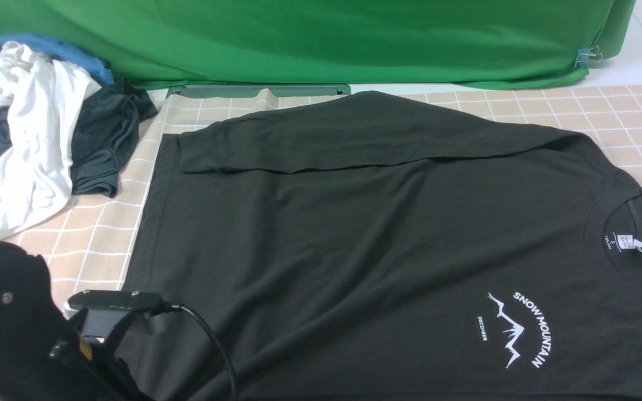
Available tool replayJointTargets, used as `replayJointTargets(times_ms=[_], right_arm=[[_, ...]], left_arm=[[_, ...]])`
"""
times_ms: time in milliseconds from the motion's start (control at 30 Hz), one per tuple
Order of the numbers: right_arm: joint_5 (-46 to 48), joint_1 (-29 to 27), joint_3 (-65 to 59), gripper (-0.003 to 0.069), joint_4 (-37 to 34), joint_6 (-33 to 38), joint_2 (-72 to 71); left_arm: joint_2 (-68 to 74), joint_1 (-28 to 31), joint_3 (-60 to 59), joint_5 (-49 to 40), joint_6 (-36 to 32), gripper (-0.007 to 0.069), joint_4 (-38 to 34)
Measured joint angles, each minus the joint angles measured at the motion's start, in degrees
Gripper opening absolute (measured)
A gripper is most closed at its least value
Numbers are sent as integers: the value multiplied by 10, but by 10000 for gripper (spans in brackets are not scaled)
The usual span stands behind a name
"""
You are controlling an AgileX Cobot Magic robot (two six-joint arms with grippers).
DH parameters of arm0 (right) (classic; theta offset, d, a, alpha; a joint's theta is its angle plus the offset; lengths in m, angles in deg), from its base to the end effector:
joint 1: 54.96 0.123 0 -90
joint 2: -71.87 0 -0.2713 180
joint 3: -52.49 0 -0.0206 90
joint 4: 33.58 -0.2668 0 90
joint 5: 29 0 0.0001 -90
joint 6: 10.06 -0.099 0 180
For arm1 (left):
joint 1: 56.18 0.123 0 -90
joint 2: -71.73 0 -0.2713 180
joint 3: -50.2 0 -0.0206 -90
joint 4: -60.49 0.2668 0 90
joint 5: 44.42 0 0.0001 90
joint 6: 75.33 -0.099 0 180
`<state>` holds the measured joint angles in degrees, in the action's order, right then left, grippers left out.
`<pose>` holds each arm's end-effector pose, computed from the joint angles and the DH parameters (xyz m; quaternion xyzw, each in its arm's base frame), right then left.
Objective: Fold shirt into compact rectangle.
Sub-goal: 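Fold the left side of the black T-shirt inward over its body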
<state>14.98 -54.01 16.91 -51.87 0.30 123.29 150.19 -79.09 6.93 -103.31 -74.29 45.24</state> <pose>0.1703 0.0244 0.3081 -0.0305 0.8997 0.1138 0.4203 0.1607 -0.0921 0.1696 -0.1201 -0.9863 0.1097 0.0287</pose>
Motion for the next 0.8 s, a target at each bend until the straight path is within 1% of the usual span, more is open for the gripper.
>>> replayJointTargets(times_ms=[133, 267, 333, 467, 667, 800], right_arm=[[0, 0, 0, 125, 0, 0, 0], [-1, 0, 0, 127, 0, 0, 0], [-2, 0, 0, 130, 0, 0, 0], [-2, 0, 0, 132, 0, 0, 0], [-4, 0, 0, 134, 0, 0, 0], [-4, 0, 0, 138, 0, 0, 0]], left_arm=[[-5, 0, 14, -3, 1, 35, 8], [-5, 0, 86, -3, 3, 35, 13], [-4, 0, 125, 3, 13, 35, 27], [10, 0, 226, 5, 60, 35, 117], [69, 0, 296, -3, 79, 35, 181], [122, 9, 314, -1, 110, 35, 234]])
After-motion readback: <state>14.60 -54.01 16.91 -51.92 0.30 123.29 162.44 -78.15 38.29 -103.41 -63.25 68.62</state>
